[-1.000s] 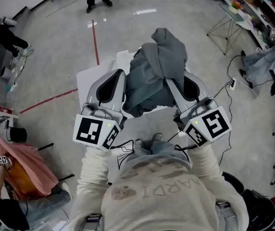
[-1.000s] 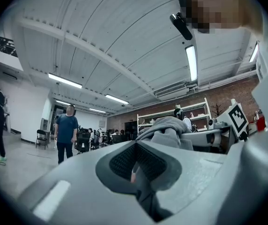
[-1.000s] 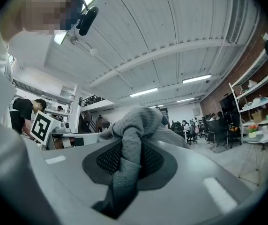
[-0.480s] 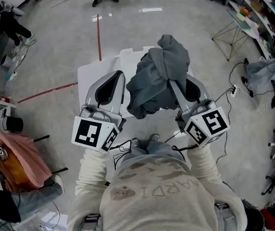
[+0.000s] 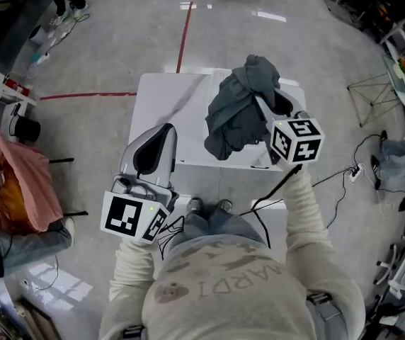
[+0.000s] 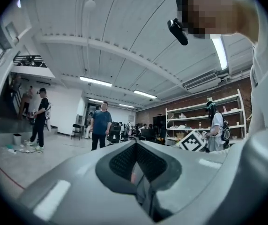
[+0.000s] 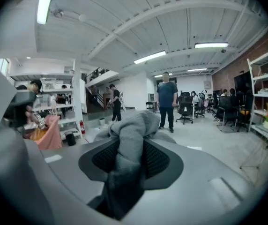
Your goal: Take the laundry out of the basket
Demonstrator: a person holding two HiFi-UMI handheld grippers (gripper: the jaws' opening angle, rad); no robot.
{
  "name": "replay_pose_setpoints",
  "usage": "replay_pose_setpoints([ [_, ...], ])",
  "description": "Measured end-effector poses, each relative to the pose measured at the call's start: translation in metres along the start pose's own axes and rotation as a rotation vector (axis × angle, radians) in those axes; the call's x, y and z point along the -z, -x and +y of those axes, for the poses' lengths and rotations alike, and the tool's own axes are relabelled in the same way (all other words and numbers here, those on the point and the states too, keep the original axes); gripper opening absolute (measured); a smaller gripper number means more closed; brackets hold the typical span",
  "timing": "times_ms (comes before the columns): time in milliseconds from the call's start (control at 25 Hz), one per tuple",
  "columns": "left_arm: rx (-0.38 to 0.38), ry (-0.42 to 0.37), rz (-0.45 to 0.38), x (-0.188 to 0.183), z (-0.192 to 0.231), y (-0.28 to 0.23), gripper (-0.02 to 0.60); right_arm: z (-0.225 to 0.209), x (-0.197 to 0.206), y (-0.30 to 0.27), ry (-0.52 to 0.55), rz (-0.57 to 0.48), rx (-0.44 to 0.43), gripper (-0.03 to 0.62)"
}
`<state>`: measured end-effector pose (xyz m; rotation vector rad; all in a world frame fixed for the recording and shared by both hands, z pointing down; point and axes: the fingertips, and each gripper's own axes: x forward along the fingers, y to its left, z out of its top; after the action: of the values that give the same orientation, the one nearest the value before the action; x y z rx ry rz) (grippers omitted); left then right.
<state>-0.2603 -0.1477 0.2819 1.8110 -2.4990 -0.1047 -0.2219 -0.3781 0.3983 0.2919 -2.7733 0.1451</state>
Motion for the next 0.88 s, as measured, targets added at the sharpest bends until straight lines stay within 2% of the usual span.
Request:
replay_pose_setpoints([
  [120,-0.073,-0.012,0.010,0.004,0.011,0.016,0.000,-0.014,0.010,-0.034,0.027,0.044,0.009,0.280],
  [200,-0.117,-0.019,0.021,0.005,0.022,0.027,0.000,-0.006,0.007,-0.032,-0.011,-0.011,-0.023,0.291],
  [360,-0.177,-0.018,0.025,0.000,0.039,0.044,0.002,0.029,-0.029,0.008,-0.093,-0.238,-0.142,0.290],
  [440,-0.188,-0.025,0.024,-0.002,0.039,0.049,0.000,0.047,-0.058,0.040,-0.098,-0.360,-0.193,0.241],
  [480,-0.186,-0.030,0.021,-0.003,0.036,0.049,0.002,0.054,-0.074,0.058,-0.084,-0.416,-0.203,0.196],
  [600,-0.152,-0.050,0.004,-0.009,0.024,0.049,0.000,0.065,-0.119,0.115,-0.025,-0.573,-0.162,0.069],
  [640,-0.133,-0.056,-0.001,-0.010,0.019,0.050,0.000,0.068,-0.131,0.137,-0.012,-0.621,-0.132,0.044],
  [760,-0.065,-0.070,-0.030,-0.020,0.008,0.055,0.000,0.080,-0.156,0.207,0.009,-0.740,-0.065,0.028],
  [880,0.015,-0.064,-0.082,-0.032,0.002,0.065,0.000,0.111,-0.170,0.270,0.032,-0.851,-0.043,0.028],
])
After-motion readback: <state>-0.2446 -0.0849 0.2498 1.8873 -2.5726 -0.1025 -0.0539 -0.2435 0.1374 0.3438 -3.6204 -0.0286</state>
